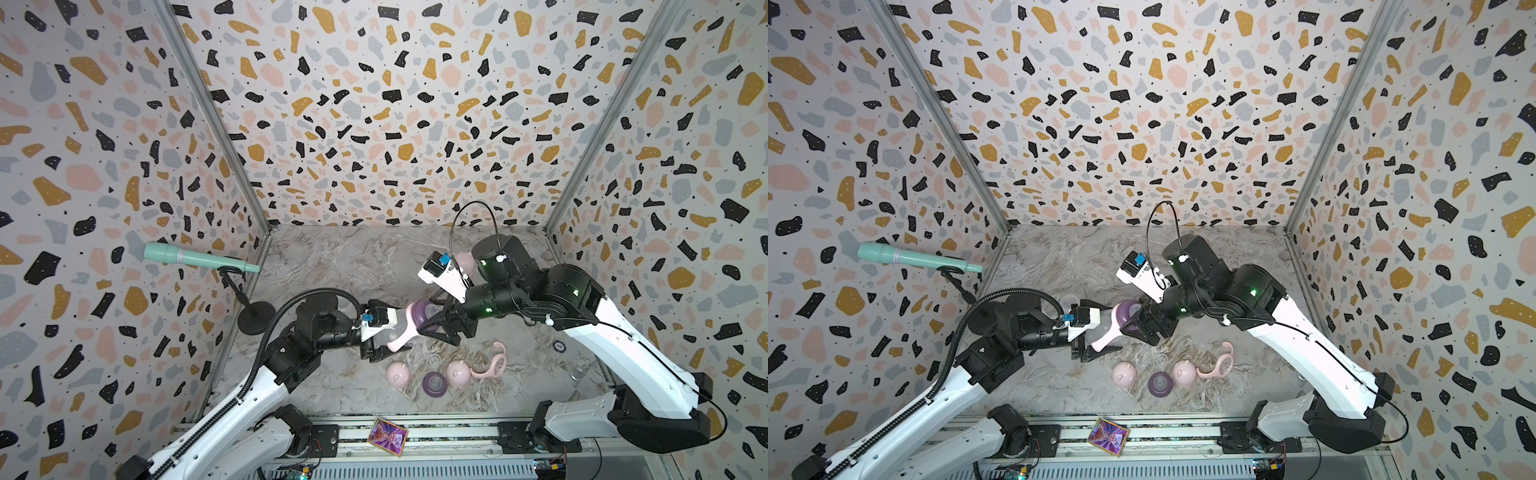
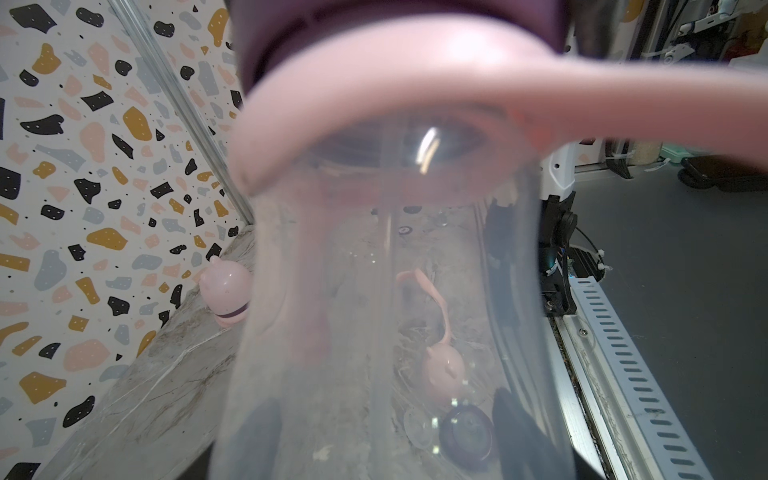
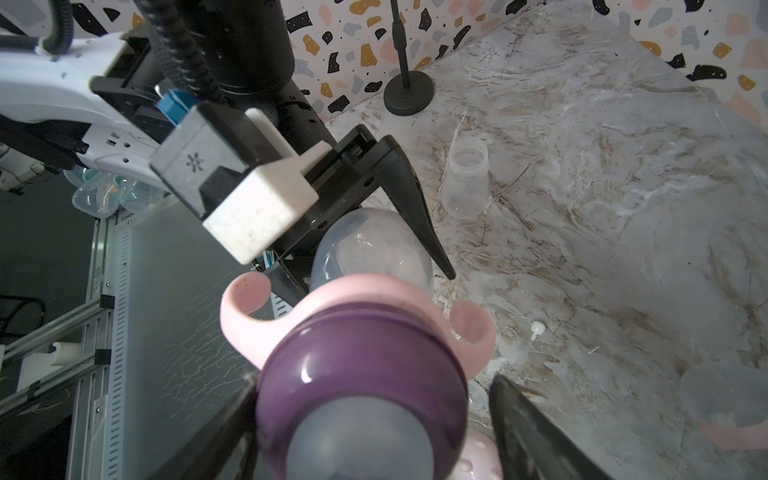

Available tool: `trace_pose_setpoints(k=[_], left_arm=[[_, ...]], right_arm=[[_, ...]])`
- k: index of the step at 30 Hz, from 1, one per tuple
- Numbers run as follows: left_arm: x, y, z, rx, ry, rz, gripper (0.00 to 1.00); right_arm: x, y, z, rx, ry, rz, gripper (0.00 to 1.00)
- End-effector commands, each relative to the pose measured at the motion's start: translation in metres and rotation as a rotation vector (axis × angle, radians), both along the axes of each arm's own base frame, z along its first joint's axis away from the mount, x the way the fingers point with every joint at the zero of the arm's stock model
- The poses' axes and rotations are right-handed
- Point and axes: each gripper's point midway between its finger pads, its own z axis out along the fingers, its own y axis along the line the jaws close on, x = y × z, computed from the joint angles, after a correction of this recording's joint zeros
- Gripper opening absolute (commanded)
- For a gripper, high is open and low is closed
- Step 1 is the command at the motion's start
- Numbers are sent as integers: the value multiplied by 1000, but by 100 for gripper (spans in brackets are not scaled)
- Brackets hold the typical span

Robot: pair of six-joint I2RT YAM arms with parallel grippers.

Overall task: Assemble the baby bottles
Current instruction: Screw the nipple onto the baby bottle.

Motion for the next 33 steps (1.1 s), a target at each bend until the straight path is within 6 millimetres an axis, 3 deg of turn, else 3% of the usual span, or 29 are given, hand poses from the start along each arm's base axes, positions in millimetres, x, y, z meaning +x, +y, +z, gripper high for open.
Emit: trace_pose_setpoints(k=[1, 6, 12, 15, 17, 18, 21, 23, 29, 31, 33], left_arm=[[-7, -1, 22, -48, -83, -34, 3], [-6, 0, 20, -37, -85, -28, 3], [-6, 1, 20, -26, -97, -21, 3], [14, 10, 25, -23, -143, 116, 2], [35, 25, 36, -49, -213, 282, 0], [42, 33, 44, -68, -258, 355, 0], [62, 62, 66, -115, -383, 571, 0], [71, 75, 72, -91, -448, 661, 0], [87, 84, 70, 15, -538, 745, 0], [90, 86, 69, 26, -544, 760, 0], [90, 84, 65, 35, -536, 750, 0]], right_arm=[[1, 0, 4, 20, -2, 4, 77], [7, 2, -1, 10, 16, -2, 62], [3, 0, -15, -19, -1, 50, 32], [8, 0, -19, -8, 29, 35, 17], [16, 7, -17, 65, 101, 8, 3], [18, 11, -17, 105, 147, -2, 0], [29, 23, -17, 226, 289, -69, 0], [33, 30, -10, 327, 393, -110, 0], [33, 42, 13, 545, 734, -155, 0], [36, 41, 19, 539, 734, -167, 0], [47, 36, 12, 451, 626, -217, 0]])
